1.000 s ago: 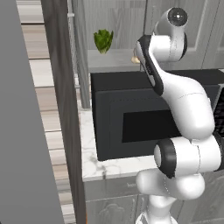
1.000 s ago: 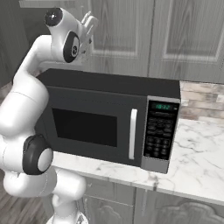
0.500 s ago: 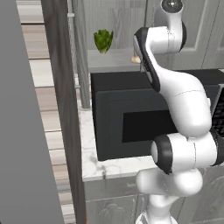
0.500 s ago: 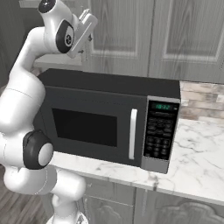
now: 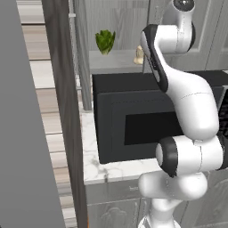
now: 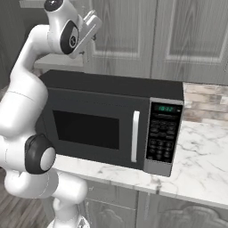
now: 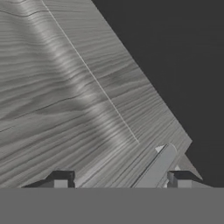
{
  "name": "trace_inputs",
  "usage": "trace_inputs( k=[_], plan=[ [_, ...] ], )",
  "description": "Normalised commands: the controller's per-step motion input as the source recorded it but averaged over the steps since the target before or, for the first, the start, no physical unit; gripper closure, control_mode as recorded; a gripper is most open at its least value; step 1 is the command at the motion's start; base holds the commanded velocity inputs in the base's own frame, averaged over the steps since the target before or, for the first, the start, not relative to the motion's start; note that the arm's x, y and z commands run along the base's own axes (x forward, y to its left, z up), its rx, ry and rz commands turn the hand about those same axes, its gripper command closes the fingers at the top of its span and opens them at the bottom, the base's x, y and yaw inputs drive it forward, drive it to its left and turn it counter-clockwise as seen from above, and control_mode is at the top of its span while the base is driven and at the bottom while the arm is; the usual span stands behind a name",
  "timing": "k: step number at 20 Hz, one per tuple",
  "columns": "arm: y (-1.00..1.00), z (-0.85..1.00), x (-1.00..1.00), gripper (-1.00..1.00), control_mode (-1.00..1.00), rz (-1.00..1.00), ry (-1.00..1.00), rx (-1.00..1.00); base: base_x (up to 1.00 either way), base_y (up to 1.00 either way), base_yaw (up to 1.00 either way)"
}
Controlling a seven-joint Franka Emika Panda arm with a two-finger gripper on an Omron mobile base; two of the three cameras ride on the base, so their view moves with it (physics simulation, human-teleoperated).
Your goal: Pick the candle and candle from the dining table and place them in the open cabinet. Close the cabinet after placing the objects.
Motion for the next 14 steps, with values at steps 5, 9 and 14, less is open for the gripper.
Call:
trace_inputs(
  k=[5,9,14],
  plan=[
    [-0.03,0.13,-0.25,-1.00,-1.00,-0.01,-0.02,0.12,0.00,0.00,0.00],
    [0.00,0.14,-0.75,-1.00,-1.00,-0.01,-0.04,0.12,0.00,0.00,0.00],
    [0.00,0.04,-0.97,-1.00,-1.00,0.00,-0.08,0.14,0.00,0.00,0.00]
  ],
)
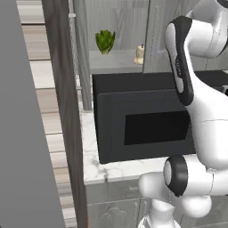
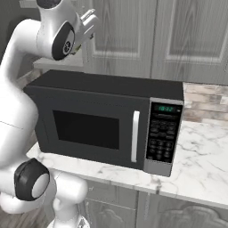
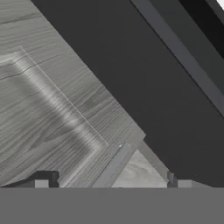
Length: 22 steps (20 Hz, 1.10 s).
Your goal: Pick the candle and candle from the dining table and place them in the open cabinet. Close the cabinet after placing the objects.
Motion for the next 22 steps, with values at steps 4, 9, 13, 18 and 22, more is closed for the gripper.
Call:
trace_inputs(
  k=[4,9,13,18,22],
  plan=[
    [0.00,0.00,-1.00,-1.00,-1.00,0.00,-0.10,0.13,0.00,0.00,0.00],
    [0.05,0.01,-0.58,-1.00,-1.00,0.00,-0.08,0.04,0.00,0.00,0.00],
    [0.10,0.05,-0.48,-1.00,-1.00,0.04,-0.04,0.00,0.00,0.00,0.00],
    [0.01,0.02,-0.59,-1.00,-1.00,0.17,-0.01,-0.02,0.00,0.00,0.00],
    [0.00,0.00,-0.66,-1.00,-1.00,0.32,0.00,-0.09,0.00,0.00,0.00]
  ],
)
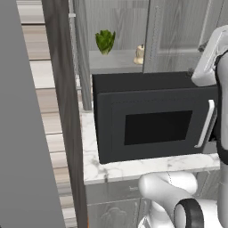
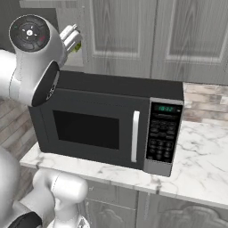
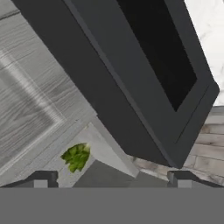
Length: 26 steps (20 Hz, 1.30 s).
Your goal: Pick the candle and candle from the dining table and place them in the open cabinet. Close the cabinet after placing the objects.
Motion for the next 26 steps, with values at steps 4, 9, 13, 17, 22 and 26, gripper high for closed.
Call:
trace_inputs(
  k=[4,9,13,17,22,26],
  plan=[
    [0.00,0.00,-0.47,-1.00,-1.00,0.39,0.00,-0.20,0.00,0.00,0.00],
    [0.17,-0.20,-0.51,-1.00,-1.00,0.43,0.00,-0.30,0.00,0.00,0.00],
    [0.33,-0.22,-0.87,-1.00,-1.00,0.43,-0.11,-0.33,0.00,0.00,0.00],
    [0.44,-0.15,-0.97,-1.00,-1.00,0.42,-0.22,-0.36,0.00,0.00,0.00],
    [0.33,-0.02,-0.85,-1.00,-1.00,0.39,-0.34,-0.31,0.00,0.00,0.00],
    [0.28,0.29,-0.20,-1.00,-1.00,0.22,-0.28,-0.19,0.00,0.00,0.00]
  ],
)
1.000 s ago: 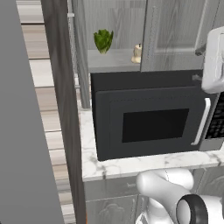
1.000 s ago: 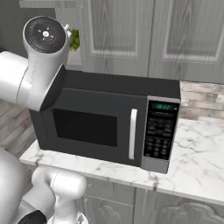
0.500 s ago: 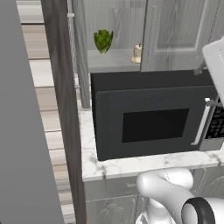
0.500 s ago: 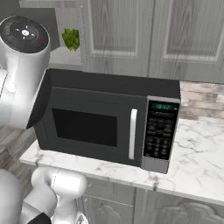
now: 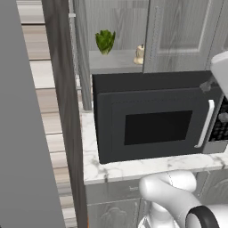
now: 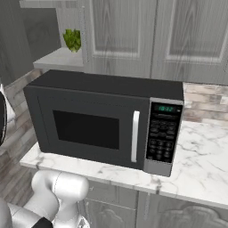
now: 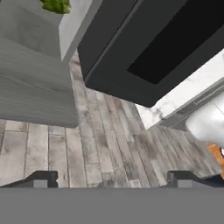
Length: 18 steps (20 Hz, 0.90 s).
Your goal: Pick the candle and candle from the dining table and place them in the open cabinet. Close the cabinet after placing the objects.
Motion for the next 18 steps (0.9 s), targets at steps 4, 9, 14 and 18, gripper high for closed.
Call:
trace_inputs(
  k=[4,9,14,18],
  plan=[
    [0.32,0.22,0.00,-1.00,-1.00,0.19,-0.20,-0.30,0.00,0.00,0.00],
    [0.20,0.00,0.00,-1.00,-1.00,0.19,-0.26,-0.40,0.00,0.00,0.00],
    [0.00,0.00,-0.05,-1.00,-1.00,0.18,-0.27,-0.38,0.00,0.00,0.00],
    [0.00,0.06,0.00,-1.00,-1.00,0.16,-0.14,-0.23,0.00,0.00,0.00]
  ],
)
